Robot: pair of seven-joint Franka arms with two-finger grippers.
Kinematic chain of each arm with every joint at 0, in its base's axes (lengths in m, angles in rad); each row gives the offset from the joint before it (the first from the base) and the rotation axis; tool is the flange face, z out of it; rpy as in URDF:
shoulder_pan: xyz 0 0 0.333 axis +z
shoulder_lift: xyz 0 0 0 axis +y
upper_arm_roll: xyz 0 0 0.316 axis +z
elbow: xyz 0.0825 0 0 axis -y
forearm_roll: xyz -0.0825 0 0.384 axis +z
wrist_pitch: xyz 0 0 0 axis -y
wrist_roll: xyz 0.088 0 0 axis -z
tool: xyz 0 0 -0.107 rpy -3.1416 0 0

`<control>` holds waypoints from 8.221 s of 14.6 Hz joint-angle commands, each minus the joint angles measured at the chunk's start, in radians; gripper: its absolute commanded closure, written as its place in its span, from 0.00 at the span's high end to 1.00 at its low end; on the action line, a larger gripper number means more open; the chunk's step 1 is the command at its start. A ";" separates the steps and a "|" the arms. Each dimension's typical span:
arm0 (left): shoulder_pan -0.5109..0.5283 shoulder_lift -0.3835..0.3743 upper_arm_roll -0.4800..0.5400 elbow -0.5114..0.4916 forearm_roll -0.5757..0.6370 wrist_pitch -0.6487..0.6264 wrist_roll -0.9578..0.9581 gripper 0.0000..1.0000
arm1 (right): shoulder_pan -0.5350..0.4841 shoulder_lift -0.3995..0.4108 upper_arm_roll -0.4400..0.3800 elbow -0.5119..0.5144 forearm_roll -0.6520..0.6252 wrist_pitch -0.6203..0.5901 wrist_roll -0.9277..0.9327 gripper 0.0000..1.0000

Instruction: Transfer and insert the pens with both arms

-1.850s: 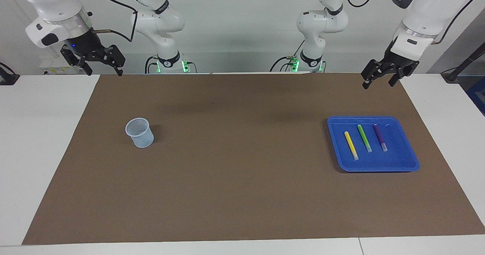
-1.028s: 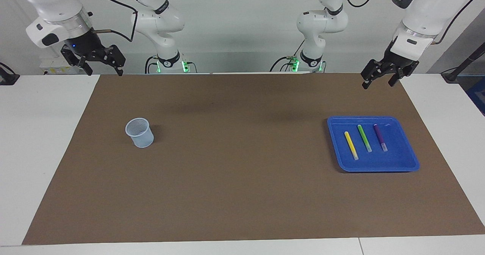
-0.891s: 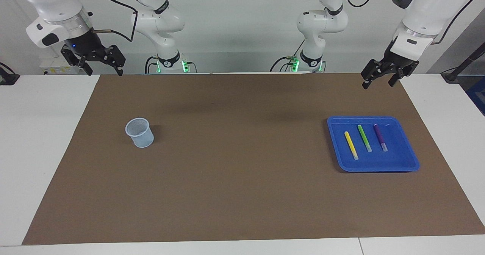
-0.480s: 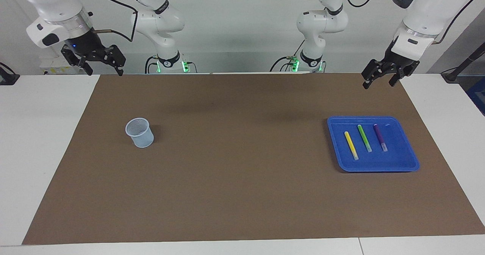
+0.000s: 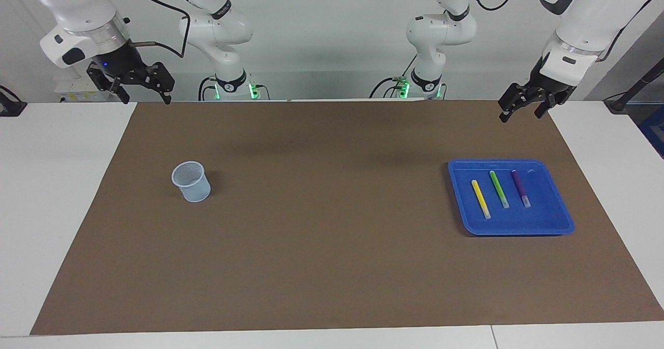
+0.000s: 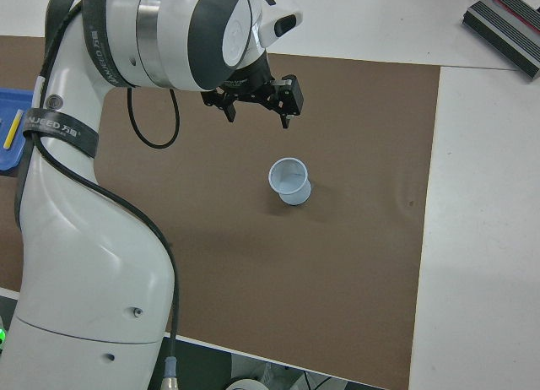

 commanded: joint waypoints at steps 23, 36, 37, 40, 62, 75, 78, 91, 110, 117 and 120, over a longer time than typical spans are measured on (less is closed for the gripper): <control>0.044 0.117 -0.002 -0.270 -0.070 0.461 0.147 0.99 | 0.045 -0.069 0.004 -0.166 0.077 0.084 -0.011 1.00; 0.054 0.309 -0.002 -0.261 -0.099 0.677 0.204 0.97 | 0.080 -0.073 0.004 -0.293 0.078 0.196 -0.010 1.00; 0.055 0.327 -0.002 -0.261 -0.099 0.694 0.210 0.97 | 0.091 -0.073 0.004 -0.301 0.078 0.200 -0.010 1.00; 0.064 0.352 -0.003 -0.261 -0.099 0.723 0.224 0.96 | 0.094 -0.076 0.004 -0.319 0.078 0.216 -0.008 1.00; 0.043 0.404 -0.007 -0.292 -0.119 0.821 0.224 0.93 | 0.097 -0.085 0.004 -0.339 0.080 0.217 -0.005 1.00; 0.040 0.395 -0.007 -0.315 -0.119 0.807 0.222 0.71 | 0.097 -0.096 0.006 -0.362 0.078 0.249 0.004 1.00; 0.040 0.396 -0.008 -0.313 -0.119 0.807 0.222 0.56 | 0.097 -0.096 0.006 -0.364 0.080 0.249 0.004 1.00; 0.037 0.396 -0.008 -0.312 -0.119 0.804 0.215 0.05 | 0.106 -0.096 0.004 -0.364 0.080 0.249 0.007 1.00; 0.040 0.372 -0.007 -0.205 -0.117 0.608 0.215 0.00 | 0.111 -0.096 0.004 -0.362 0.080 0.248 0.007 1.00; 0.061 0.347 -0.002 -0.131 -0.177 0.499 0.100 0.00 | 0.111 -0.096 0.004 -0.361 0.080 0.246 0.008 1.00; 0.054 0.347 -0.007 -0.099 -0.180 0.497 -0.085 0.00 | 0.111 -0.096 0.004 -0.362 0.085 0.246 0.002 1.00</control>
